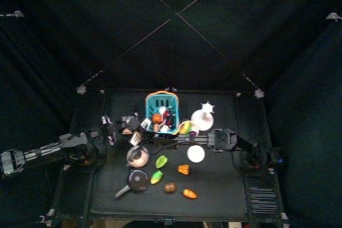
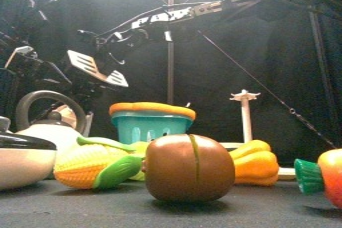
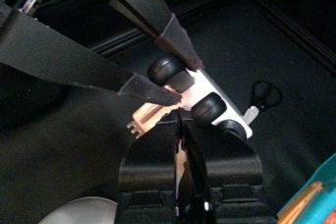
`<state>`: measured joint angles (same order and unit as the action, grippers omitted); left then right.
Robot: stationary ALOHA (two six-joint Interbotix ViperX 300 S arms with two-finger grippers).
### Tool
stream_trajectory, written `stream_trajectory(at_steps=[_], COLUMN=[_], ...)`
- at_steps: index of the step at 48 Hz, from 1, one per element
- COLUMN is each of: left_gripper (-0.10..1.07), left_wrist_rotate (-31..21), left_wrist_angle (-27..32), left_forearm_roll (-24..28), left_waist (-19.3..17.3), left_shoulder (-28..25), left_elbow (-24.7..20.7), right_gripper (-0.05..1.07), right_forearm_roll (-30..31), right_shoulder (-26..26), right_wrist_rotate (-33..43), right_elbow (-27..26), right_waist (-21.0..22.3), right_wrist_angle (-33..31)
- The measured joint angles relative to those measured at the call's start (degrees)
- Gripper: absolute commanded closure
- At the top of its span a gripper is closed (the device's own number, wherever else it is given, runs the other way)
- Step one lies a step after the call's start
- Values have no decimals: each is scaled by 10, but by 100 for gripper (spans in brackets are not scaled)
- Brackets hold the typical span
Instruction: Grab cleaver handle
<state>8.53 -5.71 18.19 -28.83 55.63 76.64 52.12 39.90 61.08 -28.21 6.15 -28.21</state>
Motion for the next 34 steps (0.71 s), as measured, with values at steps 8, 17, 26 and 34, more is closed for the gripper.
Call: stream_trajectory(at_steps=[8,17,26,34], left_gripper=[33,33,33,33], left_wrist_rotate=[0,0,0,0], left_wrist_angle=[-2,-2,-5,-7], left_forearm_roll=[1,1,-1,-11], left_waist=[0,1,1,1], left_shoulder=[0,0,0,0], left_elbow=[0,0,2,7], right_gripper=[89,89,89,89], right_forearm_roll=[-4,-6,-4,-4], right_shoulder=[10,11,11,16], right_wrist_rotate=[1,0,0,-1], right_elbow=[-11,-14,-28,-41], right_waist=[-1,-1,-2,-4], right_wrist_angle=[-4,-9,-9,-9])
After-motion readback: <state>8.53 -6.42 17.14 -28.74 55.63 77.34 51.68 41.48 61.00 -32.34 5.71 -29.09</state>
